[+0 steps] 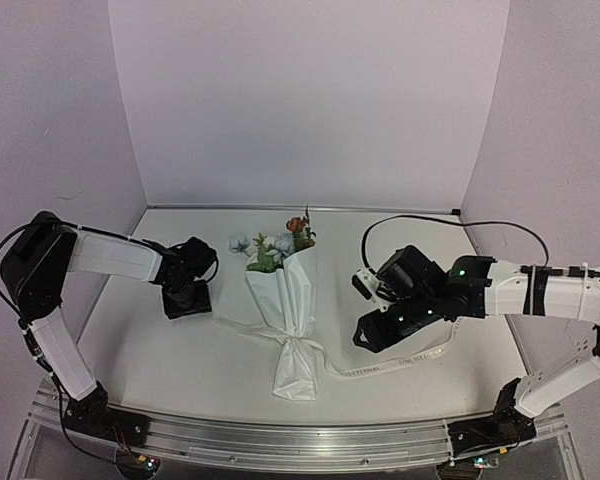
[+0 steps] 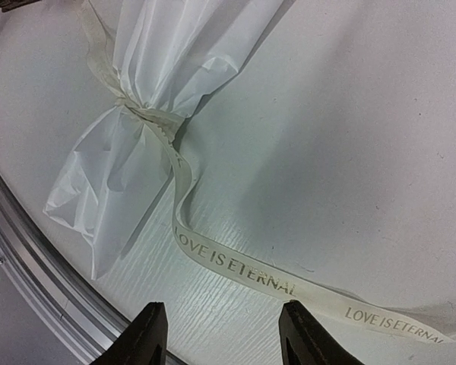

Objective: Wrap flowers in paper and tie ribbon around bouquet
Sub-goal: Pick up the left side of the half-tied ribbon at the center of the board.

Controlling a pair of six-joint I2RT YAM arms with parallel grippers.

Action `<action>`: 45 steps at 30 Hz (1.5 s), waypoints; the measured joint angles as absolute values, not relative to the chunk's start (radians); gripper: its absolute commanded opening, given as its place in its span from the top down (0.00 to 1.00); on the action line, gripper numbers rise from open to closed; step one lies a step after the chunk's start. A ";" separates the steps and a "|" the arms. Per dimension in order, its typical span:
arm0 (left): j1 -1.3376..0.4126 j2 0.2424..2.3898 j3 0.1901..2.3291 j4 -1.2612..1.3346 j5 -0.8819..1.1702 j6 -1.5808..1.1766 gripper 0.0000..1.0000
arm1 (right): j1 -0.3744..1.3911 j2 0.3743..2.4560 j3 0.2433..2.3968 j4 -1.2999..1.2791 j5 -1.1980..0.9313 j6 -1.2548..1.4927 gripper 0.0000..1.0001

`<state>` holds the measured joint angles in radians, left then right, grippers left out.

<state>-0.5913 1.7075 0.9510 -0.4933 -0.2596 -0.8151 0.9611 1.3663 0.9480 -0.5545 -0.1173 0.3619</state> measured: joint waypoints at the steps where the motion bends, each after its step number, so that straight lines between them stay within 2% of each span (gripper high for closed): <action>1: -0.597 1.722 0.953 -0.497 -0.268 -0.817 0.40 | 0.961 1.365 0.947 -0.554 -0.118 0.360 0.47; 17: -0.657 1.778 0.994 -0.499 -0.337 -0.840 0.36 | 0.961 1.359 0.903 -0.504 -0.124 0.352 0.48; 22: -0.656 1.794 1.004 -0.498 -0.345 -0.847 0.39 | 0.961 1.359 0.901 -0.490 -0.124 0.352 0.48; 26: -0.656 1.810 1.010 -0.491 -0.343 -0.863 0.52 | 0.961 1.359 0.901 -0.484 -0.125 0.353 0.48; 31: -0.657 1.807 0.991 -0.455 -0.339 -0.889 0.88 | 0.961 1.359 0.901 -0.479 -0.125 0.353 0.49; 33: -0.658 1.790 0.964 -0.438 -0.341 -0.886 0.99 | 0.961 1.360 0.901 -0.479 -0.125 0.353 0.50; 39: -0.684 1.705 0.861 -0.380 -0.298 -0.898 1.00 | 0.977 1.442 0.971 -0.494 -0.124 0.316 0.50; 45: -0.757 1.575 0.791 -0.401 -0.163 -0.891 1.00 | 1.035 1.597 1.152 -0.496 -0.127 0.202 0.50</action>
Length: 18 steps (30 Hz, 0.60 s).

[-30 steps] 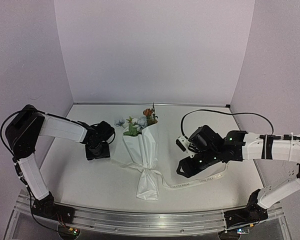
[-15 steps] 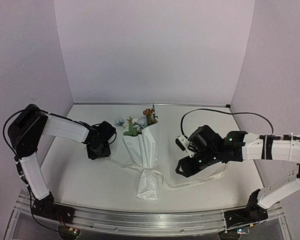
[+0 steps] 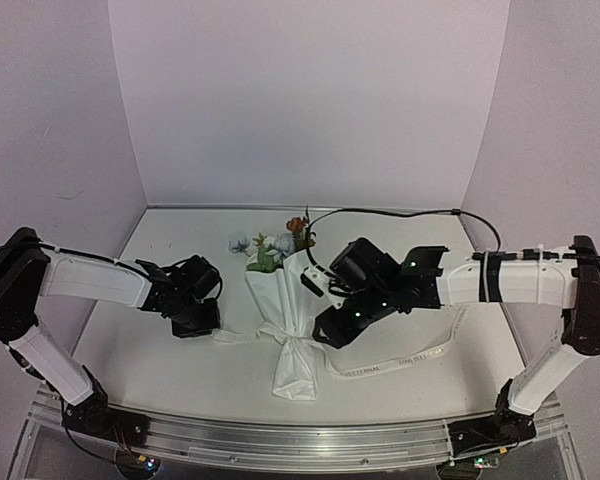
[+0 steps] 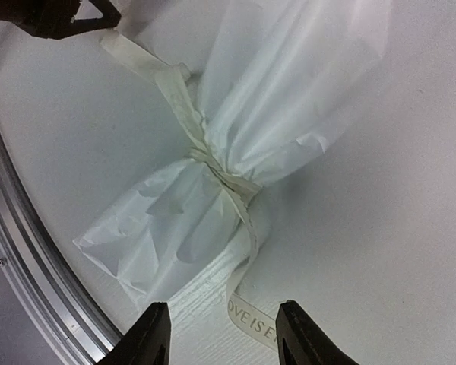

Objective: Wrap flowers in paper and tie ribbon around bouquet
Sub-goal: Pick up the left side of the half-tied ribbon at the center of the board, then adjust the left side of the half-tied ribbon at the center of the board.

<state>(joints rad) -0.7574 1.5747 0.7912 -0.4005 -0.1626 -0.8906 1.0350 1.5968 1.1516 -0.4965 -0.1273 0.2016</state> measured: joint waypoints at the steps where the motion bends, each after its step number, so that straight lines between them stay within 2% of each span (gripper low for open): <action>1: -0.760 1.551 0.790 -0.402 -0.141 -0.887 1.00 | 1.043 1.623 1.184 -0.493 -0.133 0.180 0.50; 7: -0.758 1.426 0.799 -0.393 -0.025 -0.846 1.00 | 1.071 1.762 1.323 -0.430 -0.186 0.063 0.48; 18: -0.758 1.336 0.871 -0.419 0.099 -0.808 1.00 | 1.077 1.971 1.498 -0.319 -0.253 -0.031 0.47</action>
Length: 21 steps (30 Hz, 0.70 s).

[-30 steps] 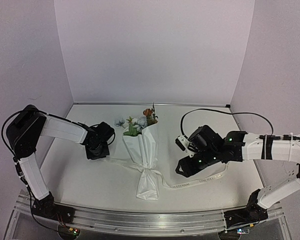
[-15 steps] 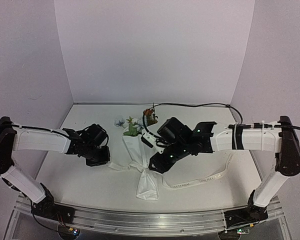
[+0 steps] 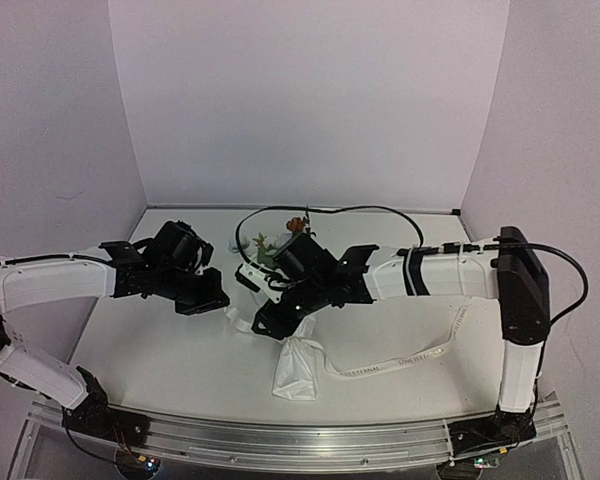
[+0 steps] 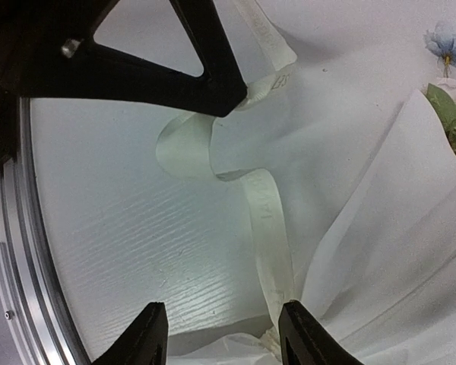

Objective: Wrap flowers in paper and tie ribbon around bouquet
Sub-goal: Adjust the left side of the half-tied ribbon at the center of the board.

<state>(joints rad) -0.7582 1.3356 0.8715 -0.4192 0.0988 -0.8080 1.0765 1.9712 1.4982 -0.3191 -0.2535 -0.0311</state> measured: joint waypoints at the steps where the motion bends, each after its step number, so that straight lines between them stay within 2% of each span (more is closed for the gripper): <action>1: -0.758 1.328 0.874 -0.421 0.104 -0.808 1.00 | 1.078 1.985 1.509 -0.309 -0.254 -0.031 0.47; 16: -0.716 1.282 0.884 -0.445 0.185 -0.820 1.00 | 1.135 2.145 1.565 -0.064 -0.118 -0.024 0.49; 19: -0.700 1.264 0.884 -0.449 0.192 -0.821 1.00 | 1.141 2.170 1.584 -0.027 -0.075 -0.024 0.54; 21: -0.693 1.255 0.884 -0.456 0.197 -0.821 1.00 | 1.144 2.179 1.593 -0.006 -0.042 -0.024 0.64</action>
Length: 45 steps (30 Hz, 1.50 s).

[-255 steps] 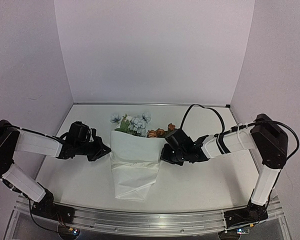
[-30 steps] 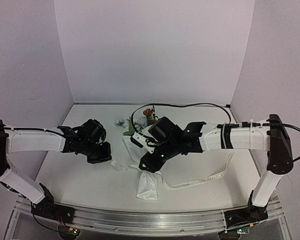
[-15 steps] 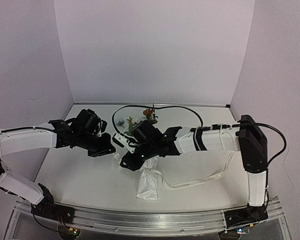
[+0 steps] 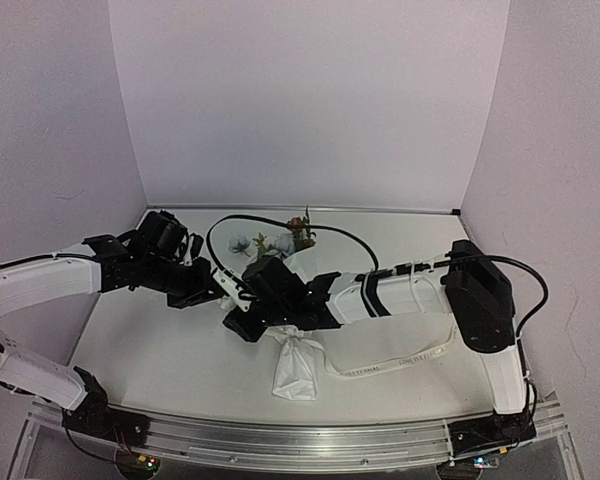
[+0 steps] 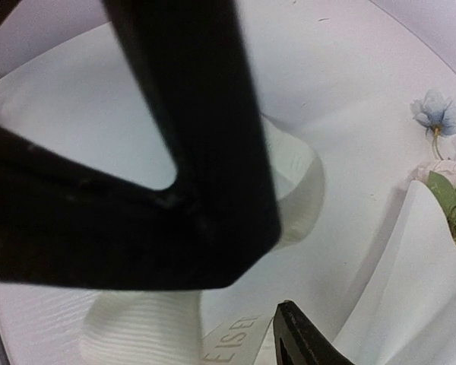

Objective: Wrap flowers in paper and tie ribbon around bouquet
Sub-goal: Adjust the left side of the half-tied ribbon at the center of the board.

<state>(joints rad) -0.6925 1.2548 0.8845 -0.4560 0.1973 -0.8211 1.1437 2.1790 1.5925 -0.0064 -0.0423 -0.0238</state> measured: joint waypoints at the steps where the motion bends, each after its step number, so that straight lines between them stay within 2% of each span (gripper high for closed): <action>1: -0.689 1.250 0.884 -0.462 0.200 -0.821 1.00 | 1.145 2.181 1.594 0.001 -0.025 -0.025 0.72; 3: -0.682 1.241 0.884 -0.472 0.204 -0.821 1.00 | 1.146 2.181 1.595 0.013 0.012 -0.019 0.89; 5: -0.678 1.234 0.884 -0.475 0.207 -0.821 1.00 | 1.146 2.181 1.594 0.019 0.049 -0.021 1.00; 12: -0.674 1.230 0.867 -0.445 0.225 -0.824 1.00 | 1.148 2.117 1.512 -0.002 0.128 -0.001 1.00; 23: -0.702 1.260 0.826 -0.235 0.368 -0.802 1.00 | 1.166 1.840 1.439 -0.287 0.106 0.068 1.00; 28: -0.748 1.360 0.826 -0.140 0.428 -0.782 1.00 | 1.166 1.801 1.397 -0.417 0.114 0.092 1.00; 35: -0.845 1.522 0.854 -0.045 0.479 -0.764 1.00 | 1.166 1.718 1.253 -0.483 0.119 0.149 1.00; 45: -0.887 1.636 0.920 -0.017 0.478 -0.759 1.00 | 1.166 1.684 1.202 -0.542 0.107 0.237 0.99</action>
<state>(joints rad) -0.8873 1.6358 0.9204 -0.0173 0.4778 -0.7586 1.1656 1.6844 1.2019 -0.5421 0.1074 0.2374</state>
